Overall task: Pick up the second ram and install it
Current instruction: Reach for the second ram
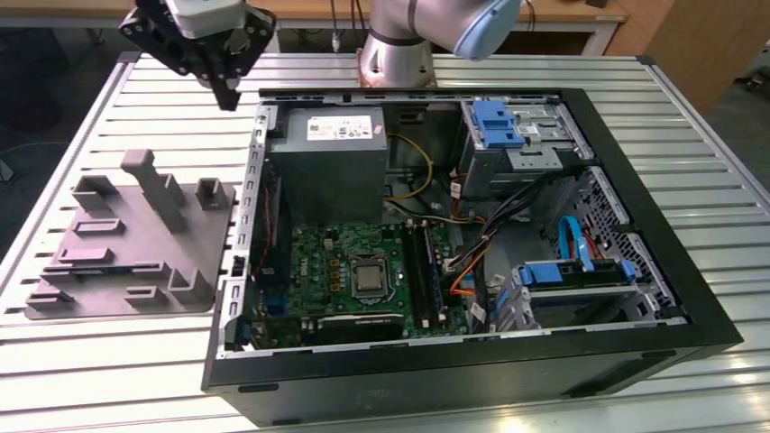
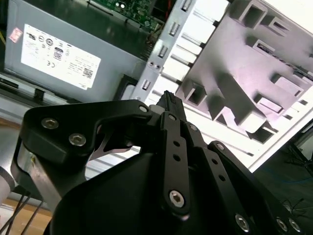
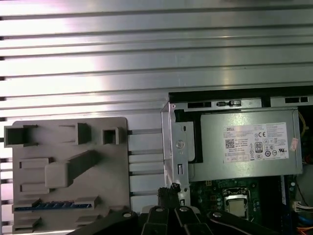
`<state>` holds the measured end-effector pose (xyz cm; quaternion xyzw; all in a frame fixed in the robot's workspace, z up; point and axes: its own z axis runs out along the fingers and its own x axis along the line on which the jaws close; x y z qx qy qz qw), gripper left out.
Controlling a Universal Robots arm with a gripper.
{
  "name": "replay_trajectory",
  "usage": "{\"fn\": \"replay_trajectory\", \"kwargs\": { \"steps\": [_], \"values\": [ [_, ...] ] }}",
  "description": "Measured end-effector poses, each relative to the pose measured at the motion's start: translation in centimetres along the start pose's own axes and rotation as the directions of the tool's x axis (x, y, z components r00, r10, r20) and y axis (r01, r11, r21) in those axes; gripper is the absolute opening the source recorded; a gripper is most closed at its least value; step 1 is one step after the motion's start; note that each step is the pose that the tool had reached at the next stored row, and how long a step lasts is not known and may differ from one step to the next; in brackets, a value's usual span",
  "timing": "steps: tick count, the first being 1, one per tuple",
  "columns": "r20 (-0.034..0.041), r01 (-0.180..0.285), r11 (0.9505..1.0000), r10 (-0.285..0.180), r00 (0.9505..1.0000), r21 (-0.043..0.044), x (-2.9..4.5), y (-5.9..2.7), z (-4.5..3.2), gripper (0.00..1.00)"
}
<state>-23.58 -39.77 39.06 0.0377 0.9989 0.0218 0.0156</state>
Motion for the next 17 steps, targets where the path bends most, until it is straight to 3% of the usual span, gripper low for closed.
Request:
{"fn": "replay_trajectory", "kwargs": {
  "steps": [10,17],
  "values": [
    [0.0014,0.0,1.0,0.0,1.0,-0.0002,4.19,-0.24,0.12,0.1],
    [0.0013,0.0,1.0,0.0,1.0,-0.0001,6.72,-0.35,0.2,0.1]
  ]
}}
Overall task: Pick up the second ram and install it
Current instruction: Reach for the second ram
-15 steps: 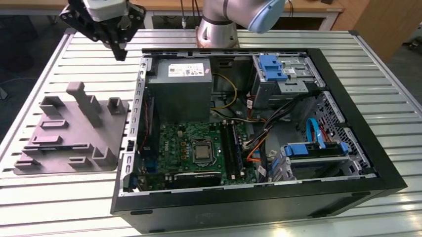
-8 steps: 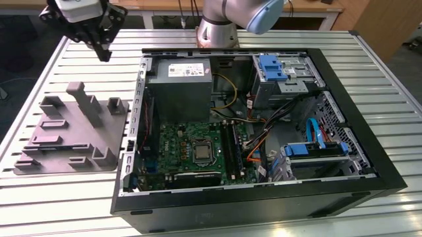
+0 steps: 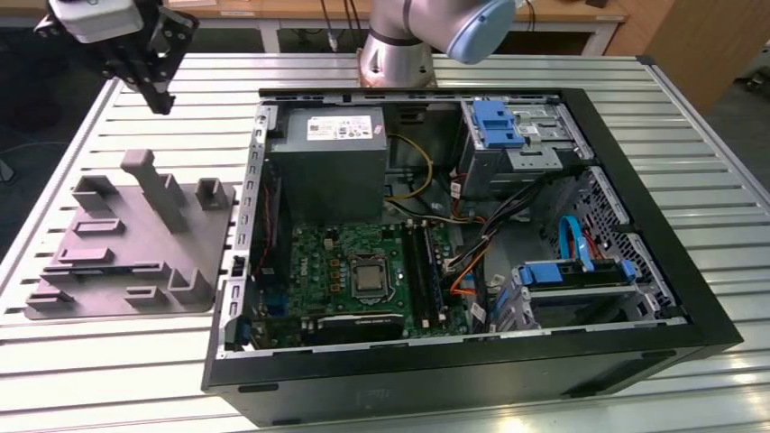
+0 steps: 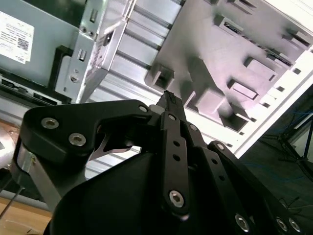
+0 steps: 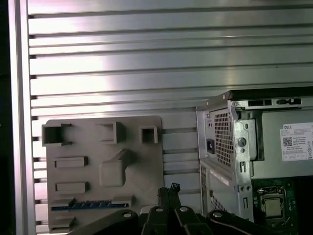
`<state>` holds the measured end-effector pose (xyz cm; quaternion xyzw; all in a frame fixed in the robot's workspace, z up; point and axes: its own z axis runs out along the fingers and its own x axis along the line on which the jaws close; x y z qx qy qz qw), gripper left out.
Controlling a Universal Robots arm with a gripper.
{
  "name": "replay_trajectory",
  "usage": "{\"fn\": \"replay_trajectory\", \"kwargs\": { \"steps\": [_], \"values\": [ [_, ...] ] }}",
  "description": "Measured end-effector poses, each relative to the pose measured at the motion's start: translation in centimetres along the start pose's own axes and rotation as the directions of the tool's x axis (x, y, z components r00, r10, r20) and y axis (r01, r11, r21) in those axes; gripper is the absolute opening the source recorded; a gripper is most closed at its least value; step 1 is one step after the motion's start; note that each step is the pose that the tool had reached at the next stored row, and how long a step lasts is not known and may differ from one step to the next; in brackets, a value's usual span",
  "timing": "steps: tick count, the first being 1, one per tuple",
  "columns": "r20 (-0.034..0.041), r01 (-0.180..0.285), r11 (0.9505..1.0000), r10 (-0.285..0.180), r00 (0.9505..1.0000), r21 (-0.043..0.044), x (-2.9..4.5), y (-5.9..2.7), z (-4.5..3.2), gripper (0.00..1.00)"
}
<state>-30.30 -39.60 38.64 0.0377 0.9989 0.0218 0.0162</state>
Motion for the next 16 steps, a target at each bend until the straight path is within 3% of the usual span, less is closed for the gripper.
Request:
{"fn": "replay_trajectory", "kwargs": {
  "steps": [16],
  "values": [
    [0.0001,0.0,1.0,0.0,1.0,-0.0001,5.53,-0.24,0.19,0.1]
  ]
}}
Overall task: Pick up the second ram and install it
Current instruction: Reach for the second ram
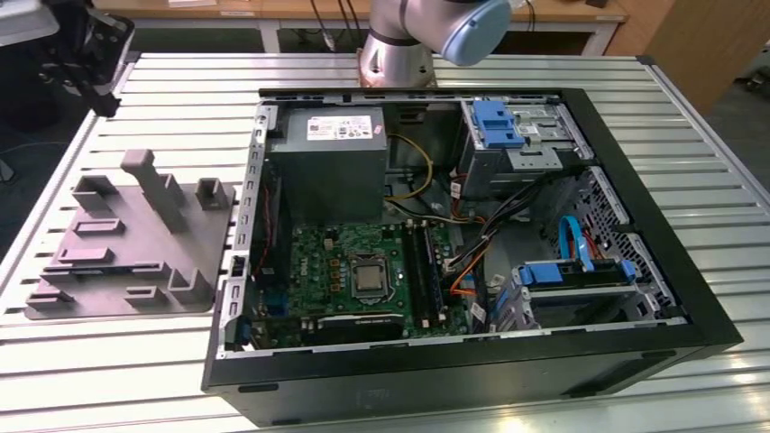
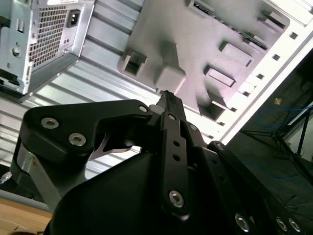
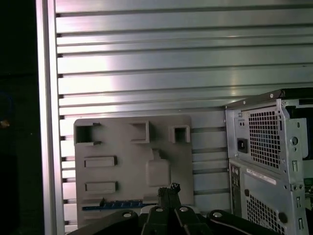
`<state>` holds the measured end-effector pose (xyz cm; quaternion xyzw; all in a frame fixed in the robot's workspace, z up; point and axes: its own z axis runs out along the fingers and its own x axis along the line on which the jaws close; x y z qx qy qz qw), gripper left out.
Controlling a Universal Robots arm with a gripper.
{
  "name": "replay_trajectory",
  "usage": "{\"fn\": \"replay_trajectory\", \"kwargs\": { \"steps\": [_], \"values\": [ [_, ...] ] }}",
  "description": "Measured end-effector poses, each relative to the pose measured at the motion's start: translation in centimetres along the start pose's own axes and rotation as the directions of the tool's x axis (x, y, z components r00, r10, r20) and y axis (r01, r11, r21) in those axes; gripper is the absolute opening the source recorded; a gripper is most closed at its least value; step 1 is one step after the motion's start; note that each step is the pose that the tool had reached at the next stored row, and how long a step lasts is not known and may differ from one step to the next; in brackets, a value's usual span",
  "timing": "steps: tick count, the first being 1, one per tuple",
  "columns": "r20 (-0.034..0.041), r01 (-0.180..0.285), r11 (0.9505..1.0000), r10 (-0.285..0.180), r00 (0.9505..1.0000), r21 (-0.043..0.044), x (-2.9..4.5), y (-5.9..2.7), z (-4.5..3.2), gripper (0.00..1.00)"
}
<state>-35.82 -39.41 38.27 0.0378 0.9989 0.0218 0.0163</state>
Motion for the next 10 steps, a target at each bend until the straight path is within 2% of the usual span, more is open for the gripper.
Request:
{"fn": "replay_trajectory", "kwargs": {
  "steps": [6,10],
  "values": [
    [0.0,0.0,1.0,0.0,1.0,0.0001,2.14,-0.07,0.09,0.1],
    [0.0,0.0,1.0,0.0,1.0,0.0001,3.17,-0.14,0.18,0.1]
  ]
}}
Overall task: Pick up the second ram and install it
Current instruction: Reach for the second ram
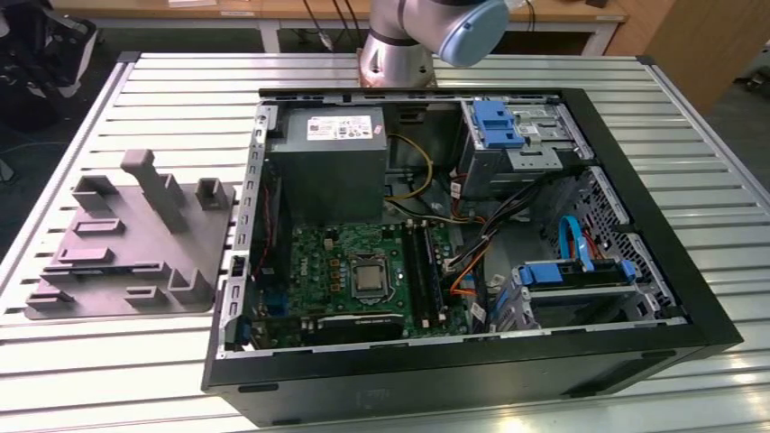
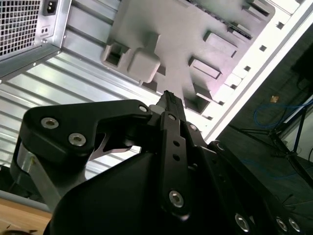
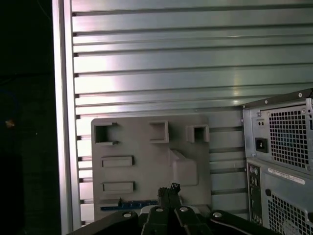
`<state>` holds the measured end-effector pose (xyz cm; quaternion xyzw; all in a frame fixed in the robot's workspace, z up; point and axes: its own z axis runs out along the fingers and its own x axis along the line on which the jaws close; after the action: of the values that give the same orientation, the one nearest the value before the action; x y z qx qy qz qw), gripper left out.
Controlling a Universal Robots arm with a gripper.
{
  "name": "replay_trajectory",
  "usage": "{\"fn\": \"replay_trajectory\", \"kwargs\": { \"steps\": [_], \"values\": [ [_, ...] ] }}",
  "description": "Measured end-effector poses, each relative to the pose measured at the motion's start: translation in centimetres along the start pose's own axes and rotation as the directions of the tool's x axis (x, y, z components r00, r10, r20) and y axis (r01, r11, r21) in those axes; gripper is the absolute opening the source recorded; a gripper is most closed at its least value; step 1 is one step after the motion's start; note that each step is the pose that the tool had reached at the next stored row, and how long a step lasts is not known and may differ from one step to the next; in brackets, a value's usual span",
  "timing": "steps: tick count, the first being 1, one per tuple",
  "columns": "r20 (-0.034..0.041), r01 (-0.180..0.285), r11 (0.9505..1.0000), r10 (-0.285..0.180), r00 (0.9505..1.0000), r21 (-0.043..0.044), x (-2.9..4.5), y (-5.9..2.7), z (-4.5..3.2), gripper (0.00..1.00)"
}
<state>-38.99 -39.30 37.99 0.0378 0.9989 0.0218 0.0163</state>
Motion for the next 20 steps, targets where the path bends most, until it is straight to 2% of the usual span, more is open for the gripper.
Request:
{"fn": "replay_trajectory", "kwargs": {
  "steps": [5,9,20],
  "values": [
    [0.0,0.0,1.0,0.0,1.0,0.0001,0.87,-0.09,0.27,0.1],
    [-0.0001,0.0,1.0,0.0,1.0,0.0,1.24,-0.27,0.48,0.1],
    [-0.0042,0.0,1.0,0.0,1.0,0.0004,1.42,-1.65,1.19,0.1]
  ]
}}
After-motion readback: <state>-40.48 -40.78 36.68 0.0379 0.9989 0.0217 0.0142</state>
